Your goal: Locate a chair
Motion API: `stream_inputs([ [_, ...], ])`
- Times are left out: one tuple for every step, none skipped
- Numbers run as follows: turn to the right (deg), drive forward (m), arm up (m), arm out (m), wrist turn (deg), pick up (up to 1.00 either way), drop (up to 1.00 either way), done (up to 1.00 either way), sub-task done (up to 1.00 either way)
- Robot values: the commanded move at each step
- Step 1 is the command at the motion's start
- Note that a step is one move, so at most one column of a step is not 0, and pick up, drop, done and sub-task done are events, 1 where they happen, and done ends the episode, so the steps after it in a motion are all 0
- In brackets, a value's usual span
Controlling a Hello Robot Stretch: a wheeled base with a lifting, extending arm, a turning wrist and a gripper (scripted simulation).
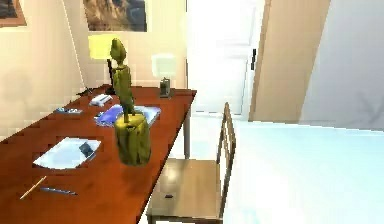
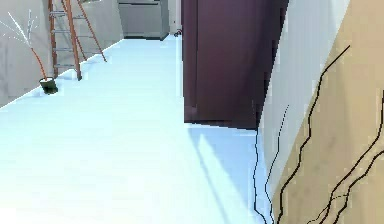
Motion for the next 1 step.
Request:
stream_inputs([
  [0.0,0.0,0.0,0.0,0.0,0.0,0.0,1.0,0.0],
])
